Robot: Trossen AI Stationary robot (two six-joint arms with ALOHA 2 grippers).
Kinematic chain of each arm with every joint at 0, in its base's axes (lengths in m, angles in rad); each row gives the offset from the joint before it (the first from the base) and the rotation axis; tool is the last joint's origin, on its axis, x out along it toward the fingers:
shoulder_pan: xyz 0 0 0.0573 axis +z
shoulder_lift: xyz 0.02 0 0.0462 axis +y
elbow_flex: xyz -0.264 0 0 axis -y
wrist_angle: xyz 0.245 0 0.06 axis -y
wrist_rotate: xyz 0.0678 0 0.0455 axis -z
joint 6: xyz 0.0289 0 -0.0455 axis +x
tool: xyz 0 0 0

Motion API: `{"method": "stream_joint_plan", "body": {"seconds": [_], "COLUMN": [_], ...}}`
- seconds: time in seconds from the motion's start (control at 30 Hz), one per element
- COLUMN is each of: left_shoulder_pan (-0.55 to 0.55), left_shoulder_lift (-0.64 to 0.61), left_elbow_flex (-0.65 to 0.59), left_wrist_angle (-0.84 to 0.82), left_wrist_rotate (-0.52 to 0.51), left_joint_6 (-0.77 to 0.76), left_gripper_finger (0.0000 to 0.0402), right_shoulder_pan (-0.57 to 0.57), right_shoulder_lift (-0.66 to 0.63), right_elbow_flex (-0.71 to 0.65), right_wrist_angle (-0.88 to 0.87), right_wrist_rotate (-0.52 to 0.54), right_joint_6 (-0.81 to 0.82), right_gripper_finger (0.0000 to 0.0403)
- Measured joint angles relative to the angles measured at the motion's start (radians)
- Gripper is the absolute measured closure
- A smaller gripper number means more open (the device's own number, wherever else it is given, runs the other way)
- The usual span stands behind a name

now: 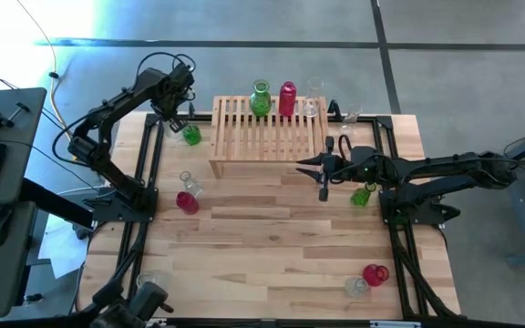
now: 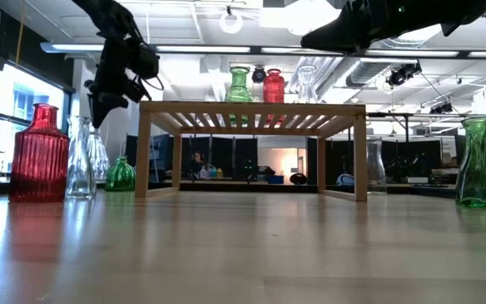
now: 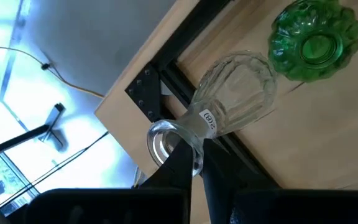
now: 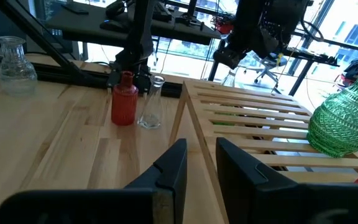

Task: Sort vases onto shelf
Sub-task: Put the transparent vase on the shelf

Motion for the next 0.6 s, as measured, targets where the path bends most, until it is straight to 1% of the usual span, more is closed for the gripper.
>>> {"method": "stream_joint_plan", "body": {"seconds": [0.23,0.33,0.5,0.6], "left_shoulder_pan": [-0.022,-0.037,-0.064,-0.079], "left_shoulder_lift": [-0.060,-0.083,-0.110,-0.119], "left_elbow_flex": [0.000,0.012,0.096,0.170], "left_wrist_angle": [-0.017,-0.032,-0.090,-0.143], "left_wrist_rotate": [-0.013,-0.035,-0.104,-0.112], "left_joint_6": [0.002,0.001,-0.001,-0.007], "left_gripper_finger": [0.0395,0.0395,0.0396,0.0396], "right_shoulder_pan": [0.000,0.000,0.000,0.000], "right_shoulder_lift": [0.000,0.000,0.000,0.000], "right_elbow_flex": [0.000,0.000,0.000,0.000], "right_wrist_angle": [0.000,0.000,0.000,0.000], "right_wrist_rotate": [0.000,0.000,0.000,0.000], "right_joint_6": [0.000,0.000,0.000,0.000], "right_gripper_finger": [0.0336,0.0336,0.0336,0.0336]}}
